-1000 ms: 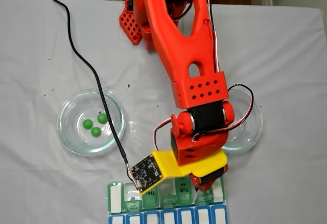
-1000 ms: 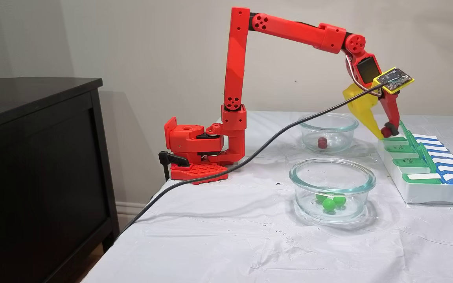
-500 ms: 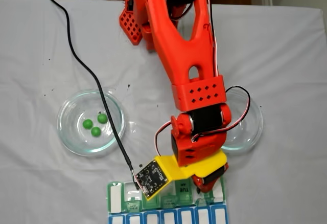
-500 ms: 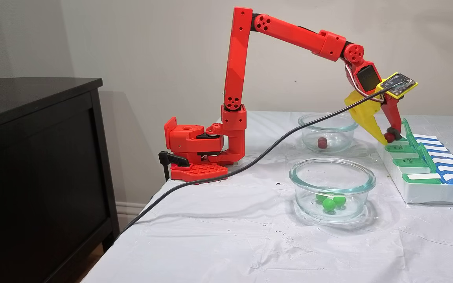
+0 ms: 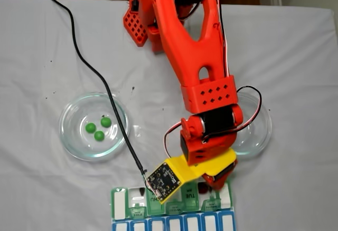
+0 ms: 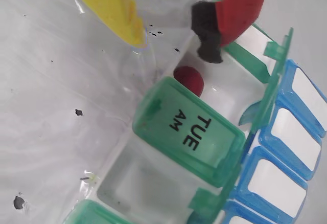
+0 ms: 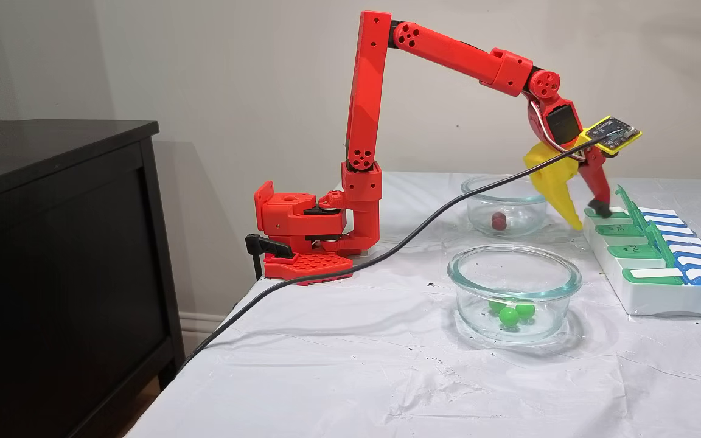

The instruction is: Sort medicines into box.

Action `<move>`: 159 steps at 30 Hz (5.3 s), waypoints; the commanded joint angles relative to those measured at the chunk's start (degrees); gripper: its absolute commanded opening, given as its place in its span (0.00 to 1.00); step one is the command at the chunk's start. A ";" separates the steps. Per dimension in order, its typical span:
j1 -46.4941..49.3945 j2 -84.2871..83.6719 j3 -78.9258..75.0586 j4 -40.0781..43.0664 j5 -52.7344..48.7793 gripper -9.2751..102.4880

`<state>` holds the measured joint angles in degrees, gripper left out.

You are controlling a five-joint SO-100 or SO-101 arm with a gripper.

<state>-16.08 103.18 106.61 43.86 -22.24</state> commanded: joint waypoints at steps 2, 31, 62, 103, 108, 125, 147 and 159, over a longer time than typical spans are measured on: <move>2.64 8.79 -11.43 7.73 -1.58 0.09; -16.52 15.82 -1.85 29.18 9.67 0.28; -18.11 10.37 8.35 22.59 11.07 0.29; -20.04 3.78 9.23 23.64 12.48 0.19; -19.95 3.16 9.23 23.38 12.04 0.16; -19.69 11.16 11.07 19.60 13.89 0.08; 5.10 20.30 1.05 9.93 6.50 0.08; 12.92 11.95 -2.55 4.31 2.02 0.08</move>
<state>-3.52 113.99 109.95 49.13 -19.78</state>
